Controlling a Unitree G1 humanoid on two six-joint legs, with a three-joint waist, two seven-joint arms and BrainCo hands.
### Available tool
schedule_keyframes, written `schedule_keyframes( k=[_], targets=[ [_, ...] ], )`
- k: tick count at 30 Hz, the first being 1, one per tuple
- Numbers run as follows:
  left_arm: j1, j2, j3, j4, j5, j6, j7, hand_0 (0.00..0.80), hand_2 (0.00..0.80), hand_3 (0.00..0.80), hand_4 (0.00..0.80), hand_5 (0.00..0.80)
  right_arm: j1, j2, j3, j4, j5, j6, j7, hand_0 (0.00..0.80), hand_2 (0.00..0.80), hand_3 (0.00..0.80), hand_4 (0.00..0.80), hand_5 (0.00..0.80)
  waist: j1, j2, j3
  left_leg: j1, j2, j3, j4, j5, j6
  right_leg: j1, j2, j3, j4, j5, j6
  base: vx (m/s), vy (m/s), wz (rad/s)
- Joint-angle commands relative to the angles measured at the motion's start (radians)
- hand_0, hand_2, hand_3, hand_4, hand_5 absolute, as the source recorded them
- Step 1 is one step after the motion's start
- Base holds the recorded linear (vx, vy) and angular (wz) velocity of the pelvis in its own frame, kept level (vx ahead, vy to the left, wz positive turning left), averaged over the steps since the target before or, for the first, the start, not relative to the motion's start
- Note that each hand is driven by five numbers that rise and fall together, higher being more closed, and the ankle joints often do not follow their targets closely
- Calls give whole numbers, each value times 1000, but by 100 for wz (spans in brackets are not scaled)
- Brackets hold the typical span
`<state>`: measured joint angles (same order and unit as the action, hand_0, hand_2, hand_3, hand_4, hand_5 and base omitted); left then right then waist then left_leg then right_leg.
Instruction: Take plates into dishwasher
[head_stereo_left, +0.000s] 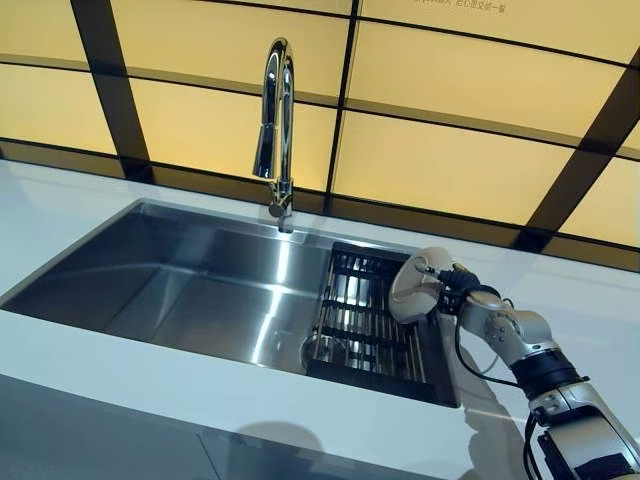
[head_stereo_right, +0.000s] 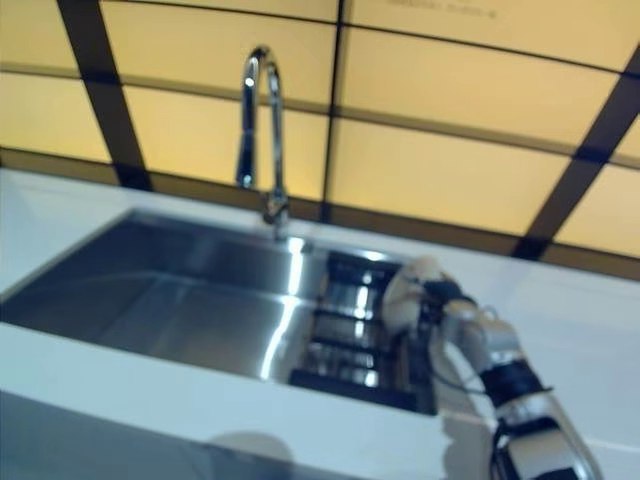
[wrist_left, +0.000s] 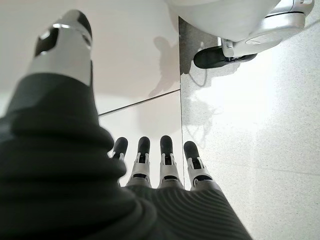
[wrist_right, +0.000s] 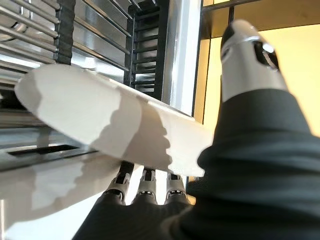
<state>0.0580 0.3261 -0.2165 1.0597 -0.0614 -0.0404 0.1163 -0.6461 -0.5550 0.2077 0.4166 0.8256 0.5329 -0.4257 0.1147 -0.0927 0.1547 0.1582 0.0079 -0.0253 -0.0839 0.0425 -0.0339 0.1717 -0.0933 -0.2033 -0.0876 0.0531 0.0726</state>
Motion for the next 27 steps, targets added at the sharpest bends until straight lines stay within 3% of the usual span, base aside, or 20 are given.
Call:
schedule_keyframes(
  k=[1, 11, 12, 13, 14, 27],
  targets=[
    [-71, 9, -62, 13, -25, -6, 9, 0, 0, 0, 0, 0, -125, 26, 52, 34, 4, -28, -8, 0, 0, 0, 0, 0, 31, -7, 4, -16, -18, 61, 49, -53, 4, -1, 3, -14, 27, 3, 21, 0, 0, 0],
    [-78, 5, -69, 10, -39, 2, 14, 0, 0, 0, 0, 0, -149, 68, 78, 74, 13, -19, -53, 0, 0, 0, 0, 0, 43, -3, 13, -18, -22, 54, 55, -53, 8, -3, -2, -21, 34, 6, 23, 0, 0, 0],
    [-80, 4, -69, 11, -40, 3, 16, 0, 0, 0, 0, 0, -150, 73, 80, 79, 6, -17, -56, 179, 179, 179, 179, 179, 44, -3, 14, -20, -22, 54, 56, -52, 8, -3, -2, -22, 35, 6, 23, 0, 0, 0],
    [-80, 3, -70, 11, -39, 3, 16, 0, 0, 0, 0, 0, -151, 77, 83, 86, 16, -20, -70, 662, 662, 662, 662, 662, 47, -4, 15, -21, -22, 52, 56, -52, 8, -2, -3, -23, 34, 7, 23, 0, 0, 0],
    [-79, 4, -70, 12, -40, 1, 16, 0, 0, 0, 0, 0, -153, 77, 83, 92, 7, -17, -70, 800, 800, 800, 800, 800, 49, -4, 16, -21, -22, 51, 56, -52, 8, -2, -3, -25, 35, 6, 24, 0, 0, 0],
    [-75, 4, -71, 3, -47, -2, 19, 0, 0, 0, 0, 0, -150, 89, 73, 111, -5, -63, -70, 800, 800, 800, 800, 800, 57, 2, 23, -23, -26, 39, 60, -52, 11, -2, -7, -29, 42, 6, 23, 2, 4, 3]
  ],
)
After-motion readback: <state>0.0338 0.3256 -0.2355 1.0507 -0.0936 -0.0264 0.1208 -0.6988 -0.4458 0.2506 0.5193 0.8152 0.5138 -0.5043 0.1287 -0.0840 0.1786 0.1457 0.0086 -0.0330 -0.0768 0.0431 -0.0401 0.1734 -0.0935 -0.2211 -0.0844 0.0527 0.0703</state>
